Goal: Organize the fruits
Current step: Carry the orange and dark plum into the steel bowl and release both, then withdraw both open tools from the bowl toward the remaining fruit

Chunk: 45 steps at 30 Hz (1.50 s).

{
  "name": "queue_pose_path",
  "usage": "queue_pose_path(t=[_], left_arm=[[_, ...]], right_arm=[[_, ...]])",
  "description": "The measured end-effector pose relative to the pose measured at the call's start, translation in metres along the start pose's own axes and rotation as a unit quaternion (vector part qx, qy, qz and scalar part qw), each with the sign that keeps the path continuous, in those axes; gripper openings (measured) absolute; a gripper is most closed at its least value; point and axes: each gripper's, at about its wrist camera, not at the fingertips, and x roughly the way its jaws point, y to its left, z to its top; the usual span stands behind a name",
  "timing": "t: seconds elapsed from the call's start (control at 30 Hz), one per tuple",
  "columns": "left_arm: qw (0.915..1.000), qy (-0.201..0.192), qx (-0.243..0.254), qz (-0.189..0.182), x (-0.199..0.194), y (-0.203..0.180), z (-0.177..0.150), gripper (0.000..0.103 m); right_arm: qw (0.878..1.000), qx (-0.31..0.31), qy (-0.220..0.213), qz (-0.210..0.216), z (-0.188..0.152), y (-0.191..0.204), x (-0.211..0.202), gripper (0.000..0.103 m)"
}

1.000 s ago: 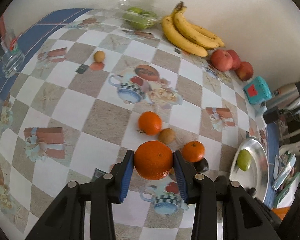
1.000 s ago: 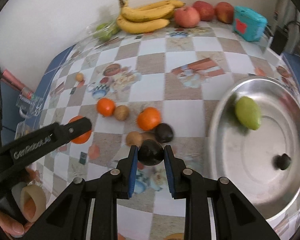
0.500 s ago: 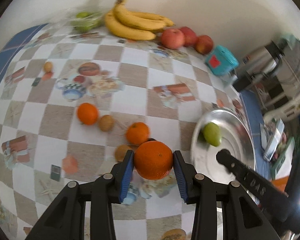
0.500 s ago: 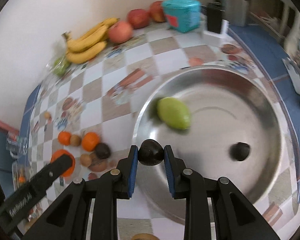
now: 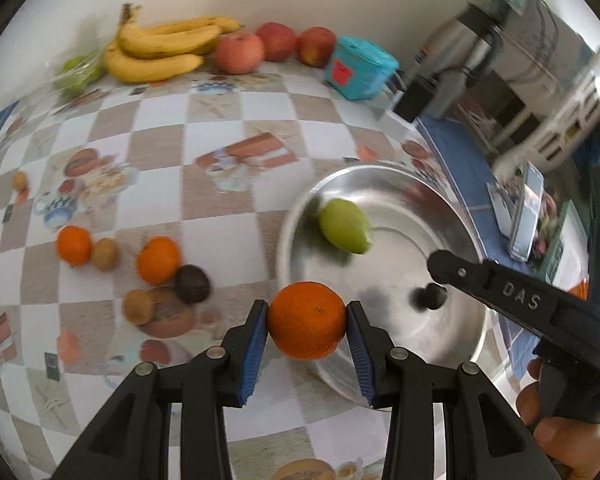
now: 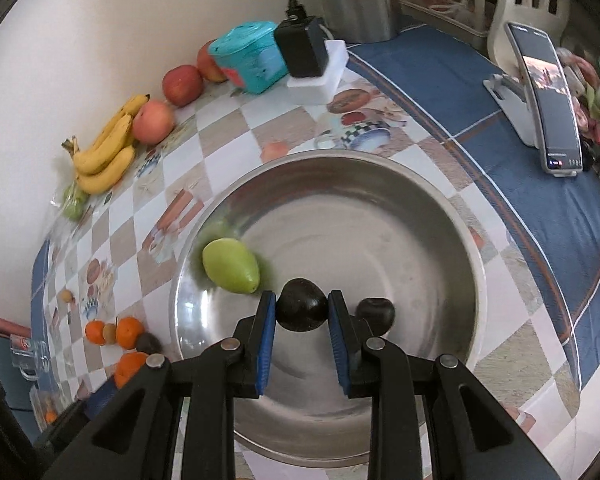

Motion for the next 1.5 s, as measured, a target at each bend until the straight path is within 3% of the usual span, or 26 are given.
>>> queue_pose_path(t=[0.37,0.7,0.83,0.97,1.23,1.5], left_arm=[[0.9986,0.009,0.049,0.017,0.023,-0.029,-0.007,0.042],[0.9981,0.013,0.054,0.028,0.03,-0.03,-0.009,0.044],[0.9981,0.01,0.056,0.023,0.028,-0.031,-0.008,0.058],[0.998,0.008,0.059,0.022,0.025,-0.033,-0.007,0.059],[0.999,-0.001,0.037,0.027,0.019,-0.023,-0.003,0.059],[0.9988,0.0,-0.012,0.047,0.015,0.004,0.001,0.059]], right_arm=[[1.0,-0.007,0.024,-0.013,-0.005,-0.001,0.013,0.028],[0.999,-0.001,0.047,-0.017,-0.009,-0.003,0.023,0.028],[0.999,-0.001,0.046,-0.017,-0.007,-0.002,0.022,0.031],[0.999,-0.005,0.037,-0.012,-0.005,0.001,0.017,0.037],[1.0,-0.005,0.015,-0.006,-0.002,0.002,0.006,0.037],[1.0,-0.001,0.024,-0.009,-0.003,0.001,0.009,0.037]])
